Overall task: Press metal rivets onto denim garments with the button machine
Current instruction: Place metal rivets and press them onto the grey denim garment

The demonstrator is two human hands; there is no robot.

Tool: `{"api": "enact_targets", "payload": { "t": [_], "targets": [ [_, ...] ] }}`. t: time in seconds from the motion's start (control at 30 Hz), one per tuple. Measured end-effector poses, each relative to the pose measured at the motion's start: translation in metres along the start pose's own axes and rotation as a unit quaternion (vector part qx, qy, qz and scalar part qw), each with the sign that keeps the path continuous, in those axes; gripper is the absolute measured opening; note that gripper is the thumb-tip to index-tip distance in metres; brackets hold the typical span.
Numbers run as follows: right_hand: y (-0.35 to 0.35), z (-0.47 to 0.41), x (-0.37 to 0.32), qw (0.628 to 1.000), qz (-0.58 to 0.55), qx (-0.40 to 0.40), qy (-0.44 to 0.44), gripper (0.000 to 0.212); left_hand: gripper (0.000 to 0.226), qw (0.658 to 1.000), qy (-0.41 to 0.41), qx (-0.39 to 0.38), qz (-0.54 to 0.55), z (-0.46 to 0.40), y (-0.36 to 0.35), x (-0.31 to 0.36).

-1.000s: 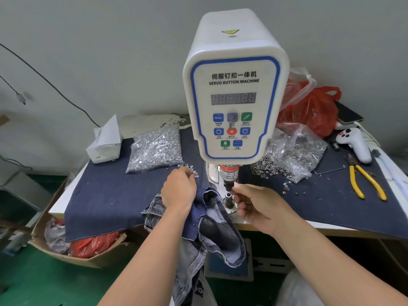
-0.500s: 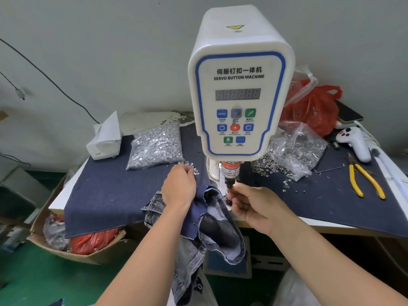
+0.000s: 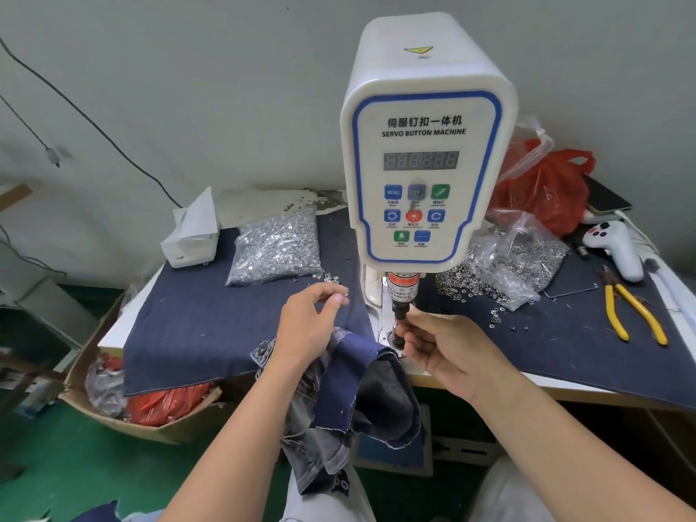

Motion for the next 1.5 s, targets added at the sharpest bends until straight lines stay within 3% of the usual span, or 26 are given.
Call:
{"api": "enact_targets", "payload": {
  "t": [0.1, 0.17, 0.3, 0.47, 0.73, 0.9, 0.97, 1.1, 1.37, 1.5],
  "targets": [
    [0.006, 0.003, -0.002, 0.999, 0.038, 0.006, 0.032, 0.023, 0.022, 1.0, 0.009, -0.025, 0.012, 0.01, 0.004, 0.008],
    [0.012, 0.006, -0.003, 0.986, 0.117, 0.042, 0.111, 0.023, 0.016, 0.998, 0.026, -0.051, 0.026, 0.019, 0.004, 0.012],
    [0.019, 0.016, -0.004, 0.886, 0.301, 0.103, 0.337, 0.008, 0.007, 0.989, 0.069, -0.1, 0.083, 0.042, -0.006, 0.017],
    [0.015, 0.027, 0.005, 0.807, 0.379, 0.042, 0.451, 0.01, 0.005, 0.963, 0.146, -0.159, 0.161, 0.063, -0.021, 0.018],
    [0.016, 0.03, 0.001, 0.755, 0.43, 0.039, 0.493, 0.008, 0.011, 0.955, 0.199, -0.157, 0.154, 0.072, -0.03, 0.013],
    [0.017, 0.023, 0.002, 0.75, 0.444, 0.052, 0.487, 0.002, 0.014, 0.953, 0.185, -0.167, 0.17, 0.074, -0.028, 0.018],
    [0.015, 0.018, -0.005, 0.742, 0.442, 0.072, 0.499, 0.006, 0.02, 0.964, 0.18, -0.137, 0.138, 0.073, -0.026, 0.017],
    [0.005, 0.012, -0.017, 0.705, 0.494, 0.062, 0.505, 0.007, 0.029, 0.974, 0.184, -0.098, 0.086, 0.073, -0.021, 0.014],
    [-0.005, 0.011, -0.027, 0.63, 0.575, 0.031, 0.521, 0.016, 0.028, 0.973, 0.177, -0.102, 0.108, 0.075, -0.011, 0.02],
    [-0.002, 0.007, -0.03, 0.625, 0.569, 0.021, 0.535, 0.016, 0.027, 0.971, 0.174, -0.099, 0.131, 0.075, -0.006, 0.025]
  ]
}}
Point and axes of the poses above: each hand's wrist, its own z-axis away from the middle knuckle, its own y-axis out of the back of the hand, x = y × z, the point moved 3 cm from there along -z, towards the middle knuckle, and after that the axes turned 12 degrees about x, right-handed, at the moved point
